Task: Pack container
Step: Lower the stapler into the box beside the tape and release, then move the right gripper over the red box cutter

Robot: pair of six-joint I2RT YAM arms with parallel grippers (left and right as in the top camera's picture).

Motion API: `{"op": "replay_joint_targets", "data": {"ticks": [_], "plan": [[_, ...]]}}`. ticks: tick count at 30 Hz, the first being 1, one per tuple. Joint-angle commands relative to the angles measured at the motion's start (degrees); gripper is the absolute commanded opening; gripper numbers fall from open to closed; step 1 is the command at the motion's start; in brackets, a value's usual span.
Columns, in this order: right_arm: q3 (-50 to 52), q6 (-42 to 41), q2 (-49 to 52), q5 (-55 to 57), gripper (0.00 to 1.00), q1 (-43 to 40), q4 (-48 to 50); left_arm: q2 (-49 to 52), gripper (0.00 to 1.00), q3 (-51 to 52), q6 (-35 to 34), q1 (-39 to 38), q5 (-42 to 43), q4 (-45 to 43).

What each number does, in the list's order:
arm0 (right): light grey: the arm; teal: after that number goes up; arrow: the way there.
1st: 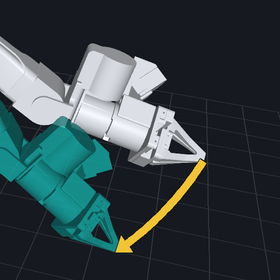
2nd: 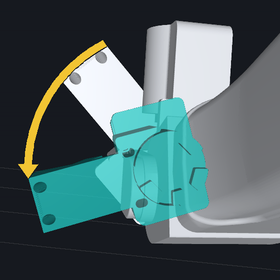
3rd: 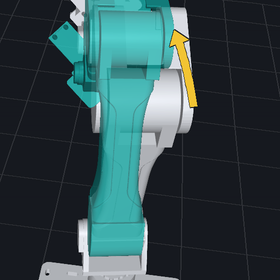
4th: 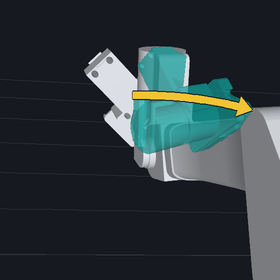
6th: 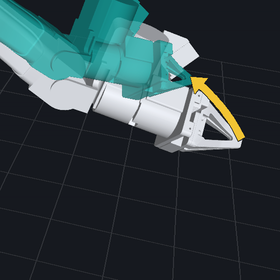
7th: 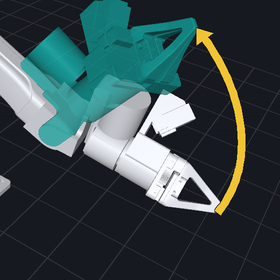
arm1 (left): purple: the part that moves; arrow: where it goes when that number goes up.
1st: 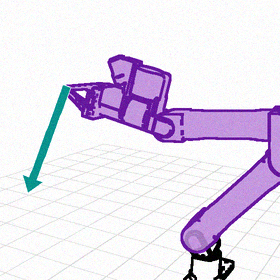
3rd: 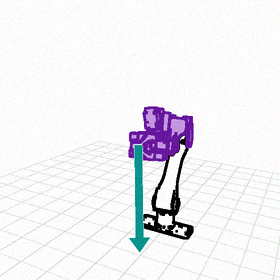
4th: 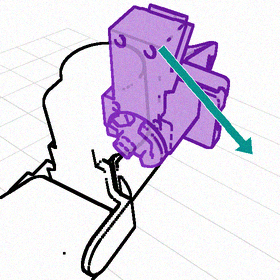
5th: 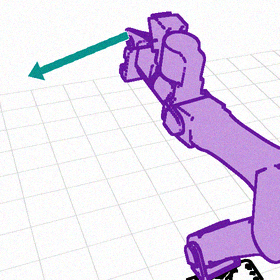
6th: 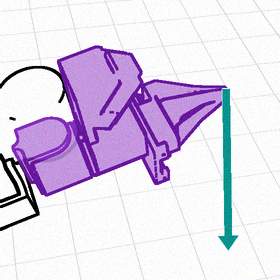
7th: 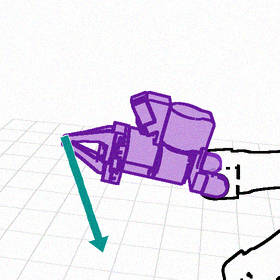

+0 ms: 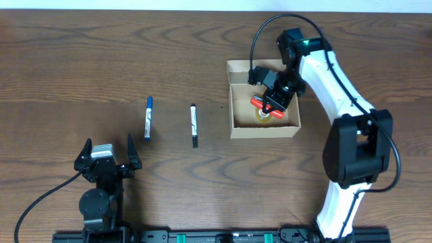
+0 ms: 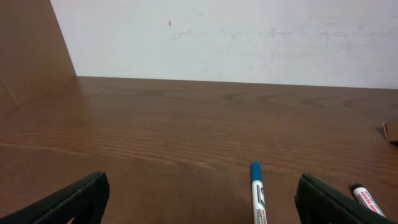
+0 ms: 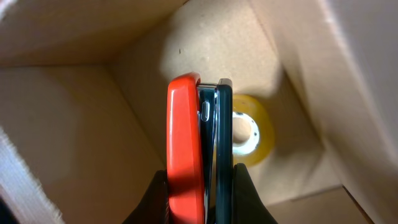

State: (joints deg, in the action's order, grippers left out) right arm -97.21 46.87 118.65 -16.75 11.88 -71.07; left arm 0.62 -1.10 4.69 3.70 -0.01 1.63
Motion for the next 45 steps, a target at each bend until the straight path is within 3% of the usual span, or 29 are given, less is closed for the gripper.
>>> {"op": "replay_joint_targets", "data": {"ticks": [1, 21, 24, 26, 27, 30, 38, 45], "plan": [[0.6, 1.0, 1.7, -1.3, 0.01, 0.9, -0.1, -0.4, 0.95, 0.9, -0.2, 0.3, -0.1, 2.8], [2.2, -1.6, 3.3, -1.5, 0.02, 1.3, 1.6, -0.4, 0.95, 0.9, -0.2, 0.3, -0.1, 2.8], [2.2, -2.7, 3.3, -1.4, 0.22, 1.3, 1.7, -0.4, 0.95, 0.9, -0.2, 0.3, -0.1, 2.8], [2.2, -2.7, 3.3, -1.3, 0.29, 1.4, 1.7, -0.4, 0.95, 0.9, -0.2, 0.3, -0.1, 2.8], [2.2, -2.7, 3.3, -1.3, 0.39, 1.4, 1.7, -0.4, 0.95, 0.9, -0.2, 0.3, -0.1, 2.8], [2.2, -3.3, 3.3, -1.2, 0.44, 1.3, 2.0, -0.4, 0.95, 0.9, -0.2, 0.3, -0.1, 2.8], [0.4, -5.9, 3.1, -1.0, 0.44, 1.3, 1.8, -0.4, 0.95, 0.9, -0.2, 0.3, -0.1, 2.8], [-9.0, -6.1, 3.1, 0.0, 0.41, 1.3, -3.6, -0.4, 0.95, 0.9, -0.2, 0.3, -0.1, 2.8]]}}
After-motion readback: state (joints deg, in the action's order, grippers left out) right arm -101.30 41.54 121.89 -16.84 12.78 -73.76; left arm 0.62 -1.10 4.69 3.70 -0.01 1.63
